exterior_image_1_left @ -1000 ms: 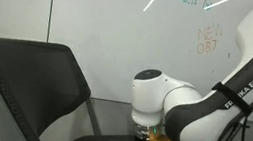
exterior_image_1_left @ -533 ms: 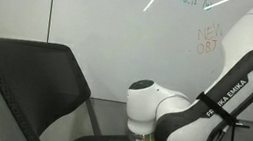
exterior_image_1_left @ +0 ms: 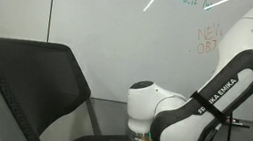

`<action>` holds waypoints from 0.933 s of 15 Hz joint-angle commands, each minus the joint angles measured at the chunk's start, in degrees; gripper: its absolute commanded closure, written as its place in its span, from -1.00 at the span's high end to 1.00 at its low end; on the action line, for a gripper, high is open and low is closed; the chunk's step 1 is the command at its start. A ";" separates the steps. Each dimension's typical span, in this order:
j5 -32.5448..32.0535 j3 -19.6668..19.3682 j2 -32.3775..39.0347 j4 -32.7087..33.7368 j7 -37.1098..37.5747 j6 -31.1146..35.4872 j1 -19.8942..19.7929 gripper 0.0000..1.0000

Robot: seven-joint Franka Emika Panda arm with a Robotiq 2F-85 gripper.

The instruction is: Use the marker on the seat to write on the whiteboard.

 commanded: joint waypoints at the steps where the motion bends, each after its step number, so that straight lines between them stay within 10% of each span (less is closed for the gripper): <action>1: 1.75 -0.28 0.33 0.79 -0.80 0.70 -0.04 -0.43; 5: 2.87 -0.09 0.38 0.74 -1.24 1.29 -0.45 -0.97; 14: 5.63 0.38 -2.13 0.26 -3.28 1.90 -1.99 -0.90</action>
